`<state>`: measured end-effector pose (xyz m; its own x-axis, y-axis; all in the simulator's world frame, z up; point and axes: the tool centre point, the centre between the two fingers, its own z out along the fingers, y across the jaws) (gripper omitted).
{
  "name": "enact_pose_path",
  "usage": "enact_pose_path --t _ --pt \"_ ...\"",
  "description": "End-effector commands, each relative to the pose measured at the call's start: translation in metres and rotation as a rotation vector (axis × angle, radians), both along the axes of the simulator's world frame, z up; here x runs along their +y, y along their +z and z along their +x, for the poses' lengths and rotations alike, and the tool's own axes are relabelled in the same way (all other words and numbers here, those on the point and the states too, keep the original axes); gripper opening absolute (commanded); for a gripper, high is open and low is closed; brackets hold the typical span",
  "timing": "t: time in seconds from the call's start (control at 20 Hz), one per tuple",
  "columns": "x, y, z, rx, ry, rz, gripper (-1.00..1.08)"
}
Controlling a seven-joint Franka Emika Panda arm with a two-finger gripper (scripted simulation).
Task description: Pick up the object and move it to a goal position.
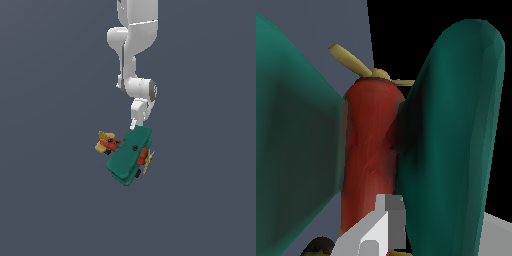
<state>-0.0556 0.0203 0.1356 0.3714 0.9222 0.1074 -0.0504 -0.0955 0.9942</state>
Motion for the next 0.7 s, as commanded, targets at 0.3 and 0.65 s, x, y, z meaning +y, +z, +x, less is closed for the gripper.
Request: enact_pose_path --t 0.3,0.65 --pt "0.022 0.029 -0.034 -0.007 0.000 -0.003 -1.00" --pt "0.049 0.059 -0.075 -0.008 0.000 -0.003 -1.00"
